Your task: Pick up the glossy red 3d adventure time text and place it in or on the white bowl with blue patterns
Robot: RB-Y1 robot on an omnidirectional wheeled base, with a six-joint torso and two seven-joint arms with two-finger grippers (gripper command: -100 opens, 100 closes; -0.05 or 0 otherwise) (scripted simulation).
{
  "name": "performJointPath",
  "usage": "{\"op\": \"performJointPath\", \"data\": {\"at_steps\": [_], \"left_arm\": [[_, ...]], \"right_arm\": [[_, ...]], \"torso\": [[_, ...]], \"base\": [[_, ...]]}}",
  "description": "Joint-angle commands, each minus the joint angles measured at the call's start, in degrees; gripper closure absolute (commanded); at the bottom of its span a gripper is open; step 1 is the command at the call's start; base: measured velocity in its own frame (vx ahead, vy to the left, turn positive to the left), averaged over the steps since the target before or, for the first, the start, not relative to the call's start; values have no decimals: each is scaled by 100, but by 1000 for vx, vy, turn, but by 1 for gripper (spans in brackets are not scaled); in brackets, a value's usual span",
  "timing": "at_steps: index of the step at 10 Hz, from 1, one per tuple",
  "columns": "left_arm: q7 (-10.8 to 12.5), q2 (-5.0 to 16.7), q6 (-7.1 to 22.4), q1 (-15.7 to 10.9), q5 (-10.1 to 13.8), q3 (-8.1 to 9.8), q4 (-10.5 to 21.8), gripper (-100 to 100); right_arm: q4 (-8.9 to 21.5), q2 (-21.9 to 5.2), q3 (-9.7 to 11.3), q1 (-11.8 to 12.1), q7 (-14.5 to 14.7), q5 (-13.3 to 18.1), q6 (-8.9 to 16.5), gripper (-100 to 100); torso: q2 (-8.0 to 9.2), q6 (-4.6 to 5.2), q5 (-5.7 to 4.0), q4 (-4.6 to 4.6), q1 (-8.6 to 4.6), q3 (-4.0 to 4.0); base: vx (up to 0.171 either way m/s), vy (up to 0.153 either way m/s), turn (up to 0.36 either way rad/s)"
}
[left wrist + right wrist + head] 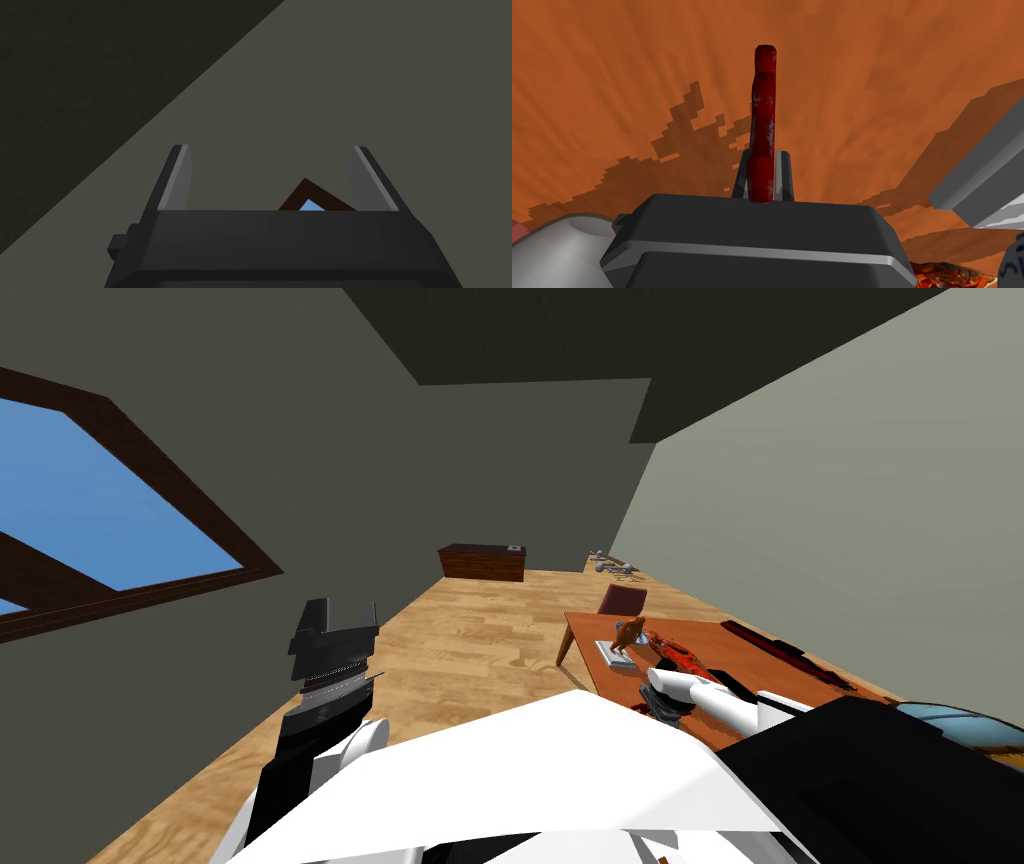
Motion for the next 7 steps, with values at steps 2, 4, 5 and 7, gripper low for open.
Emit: {"op": "performJointPath", "data": {"at_steps": [2,4,5,7], "left_arm": [[0,0,0,0,0,0,0,0],[0,1,0,4,0,2,0,0],[0,1,-1,3,0,1,0,0],[0,1,-1,3,0,2,-1,0]], "right_arm": [[0,0,1,1,0,0,1,0],[-316,-131,57,277,70,60,-266,100],[-556,-268,116,533,210,94,-490,100],[-790,-406,175,828,350,129,-780,100]], "torso": [[-1,0,0,0,0,0],[-40,22,5,-10,-29,-22],[-73,0,-3,-12,-27,-40],[-83,1,-1,-16,-28,-47]], "base": [[0,0,0],[207,-78,-327],[249,-61,-349],[252,-51,-321]]}}
